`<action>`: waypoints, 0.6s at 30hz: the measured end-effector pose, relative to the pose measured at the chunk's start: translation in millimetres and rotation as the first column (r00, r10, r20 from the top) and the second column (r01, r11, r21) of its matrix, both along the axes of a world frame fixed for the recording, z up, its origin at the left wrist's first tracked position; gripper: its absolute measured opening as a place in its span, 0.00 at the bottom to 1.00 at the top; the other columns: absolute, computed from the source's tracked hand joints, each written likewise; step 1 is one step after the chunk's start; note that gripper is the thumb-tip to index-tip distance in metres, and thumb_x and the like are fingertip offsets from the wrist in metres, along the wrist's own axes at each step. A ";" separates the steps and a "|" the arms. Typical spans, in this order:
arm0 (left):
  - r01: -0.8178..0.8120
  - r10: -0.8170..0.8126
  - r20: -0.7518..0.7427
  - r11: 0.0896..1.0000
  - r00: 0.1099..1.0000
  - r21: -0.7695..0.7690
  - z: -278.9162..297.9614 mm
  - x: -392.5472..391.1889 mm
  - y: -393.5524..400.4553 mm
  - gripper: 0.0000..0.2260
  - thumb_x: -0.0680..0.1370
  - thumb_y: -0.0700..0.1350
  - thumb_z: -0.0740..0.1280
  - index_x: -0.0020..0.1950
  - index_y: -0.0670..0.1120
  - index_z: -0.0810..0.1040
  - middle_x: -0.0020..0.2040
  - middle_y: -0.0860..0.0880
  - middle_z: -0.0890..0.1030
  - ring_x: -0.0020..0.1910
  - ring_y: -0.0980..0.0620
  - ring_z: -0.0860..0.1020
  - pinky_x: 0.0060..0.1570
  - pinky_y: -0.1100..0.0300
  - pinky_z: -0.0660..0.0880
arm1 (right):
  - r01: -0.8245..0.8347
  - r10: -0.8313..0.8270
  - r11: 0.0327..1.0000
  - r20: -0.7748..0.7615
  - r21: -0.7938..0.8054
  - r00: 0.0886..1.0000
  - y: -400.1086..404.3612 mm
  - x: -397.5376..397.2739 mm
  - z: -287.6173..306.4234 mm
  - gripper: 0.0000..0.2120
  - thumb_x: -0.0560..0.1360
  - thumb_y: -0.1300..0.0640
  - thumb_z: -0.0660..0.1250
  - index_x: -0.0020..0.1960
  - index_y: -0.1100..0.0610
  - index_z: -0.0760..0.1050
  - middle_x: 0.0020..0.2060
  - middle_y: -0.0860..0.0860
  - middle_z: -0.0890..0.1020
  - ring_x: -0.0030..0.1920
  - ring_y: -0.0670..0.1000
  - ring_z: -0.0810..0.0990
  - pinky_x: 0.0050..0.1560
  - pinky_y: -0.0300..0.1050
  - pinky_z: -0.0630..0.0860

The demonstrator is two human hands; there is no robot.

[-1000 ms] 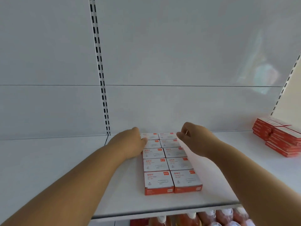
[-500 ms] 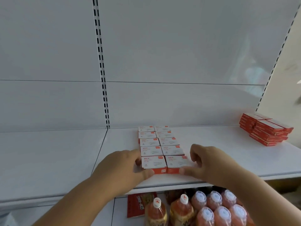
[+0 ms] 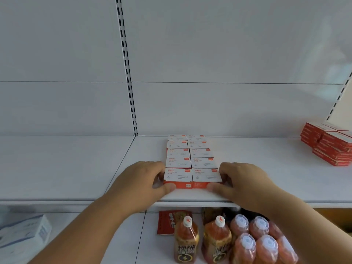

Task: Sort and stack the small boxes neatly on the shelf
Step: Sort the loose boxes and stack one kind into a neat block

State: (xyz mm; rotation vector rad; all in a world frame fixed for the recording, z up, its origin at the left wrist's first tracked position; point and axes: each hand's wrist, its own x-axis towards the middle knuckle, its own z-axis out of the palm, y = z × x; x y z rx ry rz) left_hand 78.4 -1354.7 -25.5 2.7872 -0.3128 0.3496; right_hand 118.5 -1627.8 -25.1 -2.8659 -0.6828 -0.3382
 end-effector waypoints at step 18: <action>0.024 -0.028 0.091 0.999 0.995 0.045 -8.8 11.7 -5.8 0.23 0.71 0.74 0.58 0.55 0.61 0.77 0.44 0.62 0.78 0.38 0.60 0.74 0.31 0.67 0.68 | 0.048 -0.046 0.998 -0.065 0.033 0.997 4.4 -8.1 9.2 0.27 0.67 0.24 0.46 0.35 0.47 0.66 0.30 0.47 0.75 0.31 0.45 0.73 0.30 0.40 0.63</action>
